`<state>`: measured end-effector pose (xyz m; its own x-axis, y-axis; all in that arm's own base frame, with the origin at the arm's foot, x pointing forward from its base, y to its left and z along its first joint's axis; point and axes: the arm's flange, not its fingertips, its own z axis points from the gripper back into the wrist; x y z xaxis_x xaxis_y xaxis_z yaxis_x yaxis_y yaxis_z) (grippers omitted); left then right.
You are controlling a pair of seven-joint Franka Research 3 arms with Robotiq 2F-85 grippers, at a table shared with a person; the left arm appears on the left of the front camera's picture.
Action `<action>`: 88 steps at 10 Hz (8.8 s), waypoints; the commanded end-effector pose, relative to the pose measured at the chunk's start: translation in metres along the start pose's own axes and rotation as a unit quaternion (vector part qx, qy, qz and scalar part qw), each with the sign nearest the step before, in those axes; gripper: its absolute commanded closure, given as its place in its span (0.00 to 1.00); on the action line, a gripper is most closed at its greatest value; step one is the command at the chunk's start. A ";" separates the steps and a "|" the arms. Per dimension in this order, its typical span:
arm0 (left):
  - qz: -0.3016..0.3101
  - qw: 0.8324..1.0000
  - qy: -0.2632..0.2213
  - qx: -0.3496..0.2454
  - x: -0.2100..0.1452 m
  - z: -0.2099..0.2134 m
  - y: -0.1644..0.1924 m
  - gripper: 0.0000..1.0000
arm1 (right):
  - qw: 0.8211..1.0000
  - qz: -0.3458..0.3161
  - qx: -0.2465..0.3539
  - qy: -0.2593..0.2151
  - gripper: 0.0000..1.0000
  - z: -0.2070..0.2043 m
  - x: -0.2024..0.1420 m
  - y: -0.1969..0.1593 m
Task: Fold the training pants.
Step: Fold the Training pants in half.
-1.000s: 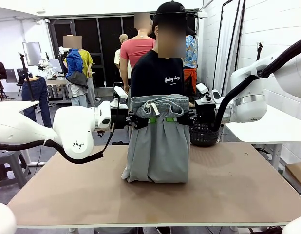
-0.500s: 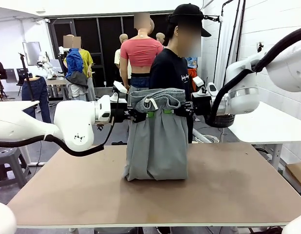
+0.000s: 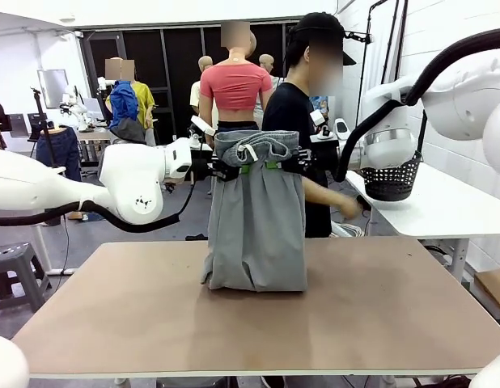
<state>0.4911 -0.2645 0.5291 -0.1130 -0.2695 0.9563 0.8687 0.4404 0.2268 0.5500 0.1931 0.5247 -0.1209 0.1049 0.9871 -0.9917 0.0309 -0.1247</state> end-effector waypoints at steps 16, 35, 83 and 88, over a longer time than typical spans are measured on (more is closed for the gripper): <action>-0.120 0.981 0.067 0.136 0.035 -0.047 0.057 1.00 | 0.966 0.252 -0.039 0.050 1.00 -0.012 0.042 -0.079; 0.183 0.965 0.154 -0.106 -0.089 0.019 -0.030 1.00 | 0.977 -0.188 0.083 0.064 1.00 -0.008 -0.084 0.030; 0.467 0.852 0.222 -0.084 -0.211 -0.021 -0.020 1.00 | 0.878 -0.475 -0.008 0.053 1.00 -0.052 -0.253 0.046; 0.464 0.857 0.212 -0.068 -0.208 -0.035 -0.002 1.00 | 0.875 -0.481 -0.041 0.042 1.00 -0.046 -0.257 0.027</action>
<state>0.5149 -0.2400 0.3211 0.8200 -0.1716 0.5460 0.5486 0.5079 -0.6641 0.5434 0.2187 0.2672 0.7625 0.1044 0.6385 -0.6462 0.1724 0.7435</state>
